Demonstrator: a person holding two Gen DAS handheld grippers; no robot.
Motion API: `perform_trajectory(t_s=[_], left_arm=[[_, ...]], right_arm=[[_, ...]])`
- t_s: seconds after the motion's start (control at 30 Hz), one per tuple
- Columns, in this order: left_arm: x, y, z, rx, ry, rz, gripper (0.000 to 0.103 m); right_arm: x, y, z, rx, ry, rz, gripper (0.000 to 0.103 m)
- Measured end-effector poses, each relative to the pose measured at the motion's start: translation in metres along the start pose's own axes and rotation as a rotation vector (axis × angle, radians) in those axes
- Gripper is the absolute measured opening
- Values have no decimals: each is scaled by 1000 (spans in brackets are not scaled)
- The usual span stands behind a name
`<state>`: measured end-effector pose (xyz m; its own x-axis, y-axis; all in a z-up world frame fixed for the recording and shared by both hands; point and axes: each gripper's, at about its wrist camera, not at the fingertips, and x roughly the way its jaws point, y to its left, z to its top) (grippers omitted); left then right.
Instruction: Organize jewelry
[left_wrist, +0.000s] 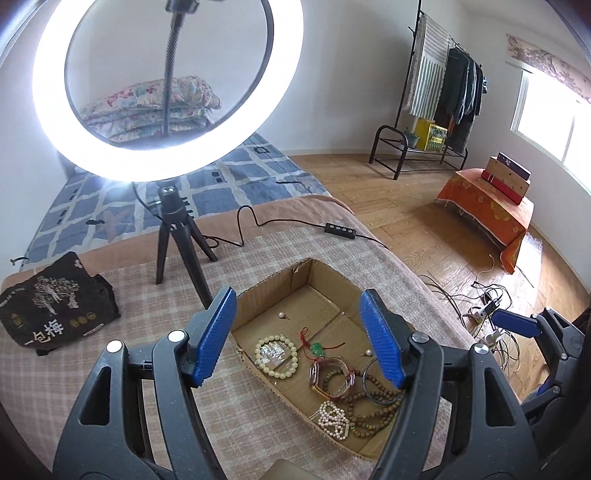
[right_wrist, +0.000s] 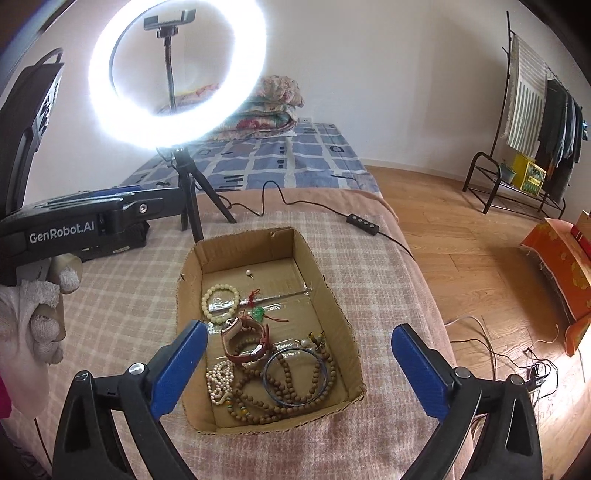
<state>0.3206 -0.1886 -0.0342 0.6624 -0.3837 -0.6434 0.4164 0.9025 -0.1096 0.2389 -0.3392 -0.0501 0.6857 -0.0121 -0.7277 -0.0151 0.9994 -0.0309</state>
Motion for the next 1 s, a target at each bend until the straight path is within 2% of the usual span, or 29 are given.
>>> perform_trajectory(t_s=[0.27,0.5,0.6,0.73,0.87,1.0], left_arm=[[-50,9,-15,-8,-39,22,71],[-94,15,-45,-23,-58,38,72],[-109,16,-61,-27,-65,54,77],[-124,11,-75,-11,-72,90,78],[-137,3,-80,2,-83,93,78],[-149,-3,-84,10,-101,91,90]], right_arm=[[-39,13,-5,-15,-46,-40,101],[-71,22,-15,-11,-84,-66,103],[-81,27,-22,-18,-99,-80,103],[-93,30,-32,-9,-111,-82,103],[-102,28,-41,22,-132,-70,103],[-111,27,-43,41,-157,-69,103]])
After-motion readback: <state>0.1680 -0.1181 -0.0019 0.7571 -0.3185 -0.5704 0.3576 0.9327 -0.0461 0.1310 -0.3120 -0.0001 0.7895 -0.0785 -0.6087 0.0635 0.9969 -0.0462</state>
